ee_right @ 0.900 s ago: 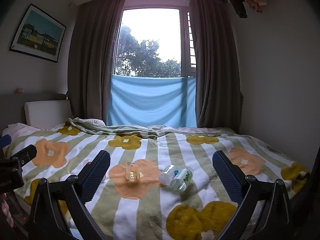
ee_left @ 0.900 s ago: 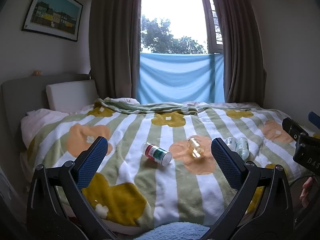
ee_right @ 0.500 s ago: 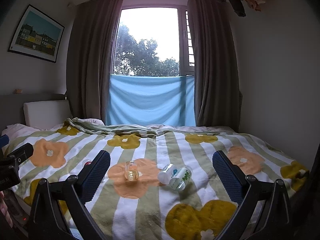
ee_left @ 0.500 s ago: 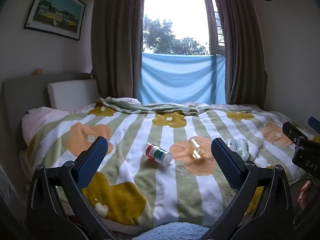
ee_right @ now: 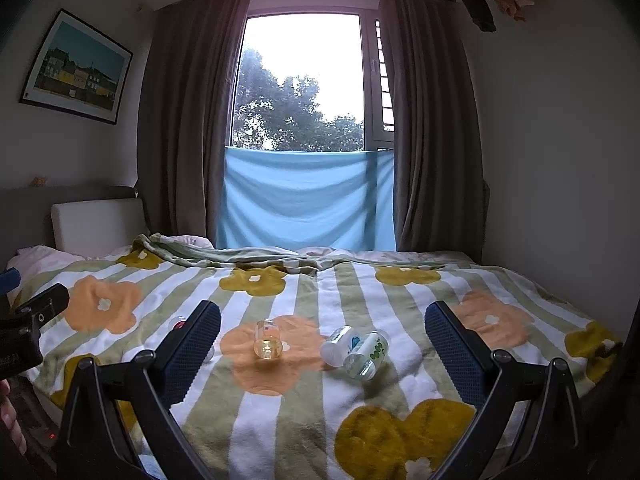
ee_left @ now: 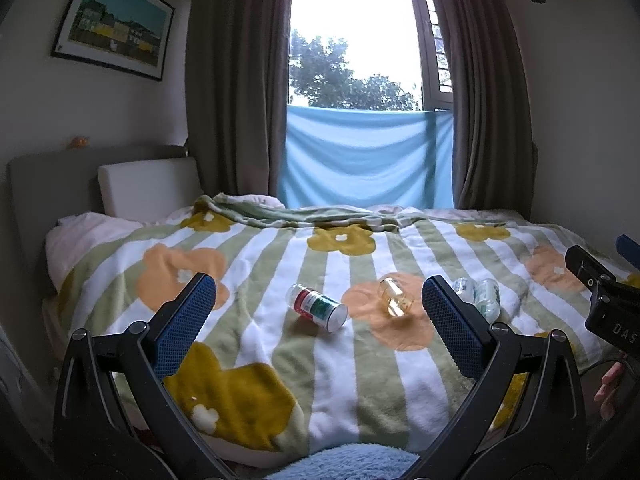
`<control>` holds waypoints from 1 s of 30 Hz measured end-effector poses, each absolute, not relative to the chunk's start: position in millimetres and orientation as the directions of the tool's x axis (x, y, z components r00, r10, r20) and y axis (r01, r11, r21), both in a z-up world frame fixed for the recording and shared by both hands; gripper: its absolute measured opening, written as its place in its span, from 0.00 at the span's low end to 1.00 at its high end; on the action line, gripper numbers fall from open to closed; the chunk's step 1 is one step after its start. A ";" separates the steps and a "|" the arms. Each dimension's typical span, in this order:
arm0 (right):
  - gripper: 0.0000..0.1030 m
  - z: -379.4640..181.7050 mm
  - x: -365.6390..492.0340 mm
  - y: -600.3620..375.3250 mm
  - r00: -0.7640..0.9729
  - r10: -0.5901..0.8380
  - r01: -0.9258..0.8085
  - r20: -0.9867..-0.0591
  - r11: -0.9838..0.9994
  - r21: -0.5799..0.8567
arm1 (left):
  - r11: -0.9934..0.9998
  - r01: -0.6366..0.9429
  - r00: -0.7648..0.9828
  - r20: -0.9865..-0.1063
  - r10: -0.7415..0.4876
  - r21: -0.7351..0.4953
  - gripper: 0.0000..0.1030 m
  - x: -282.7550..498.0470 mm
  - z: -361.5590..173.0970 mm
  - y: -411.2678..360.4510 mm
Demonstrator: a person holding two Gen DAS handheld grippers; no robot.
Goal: Flip cup upside down
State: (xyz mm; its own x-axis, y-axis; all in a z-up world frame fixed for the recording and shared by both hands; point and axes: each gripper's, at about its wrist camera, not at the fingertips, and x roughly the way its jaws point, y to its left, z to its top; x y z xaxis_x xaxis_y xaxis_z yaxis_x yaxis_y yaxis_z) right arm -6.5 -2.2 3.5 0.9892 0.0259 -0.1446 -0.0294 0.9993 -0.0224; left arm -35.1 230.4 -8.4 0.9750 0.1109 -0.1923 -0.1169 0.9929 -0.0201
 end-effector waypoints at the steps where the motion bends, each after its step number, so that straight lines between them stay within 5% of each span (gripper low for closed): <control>1: 0.99 3.6 -6.3 -2.5 0.989 0.027 -0.031 -0.144 0.999 -0.022 | 0.993 -0.117 0.975 -0.192 0.111 -0.020 1.00 -35.2 -8.9 230.1; 30: 0.99 2.5 -7.2 3.7 0.987 0.041 -0.045 -0.153 0.999 -0.021 | 0.992 -0.118 0.970 -0.219 0.106 -0.041 1.00 -32.6 -9.9 231.0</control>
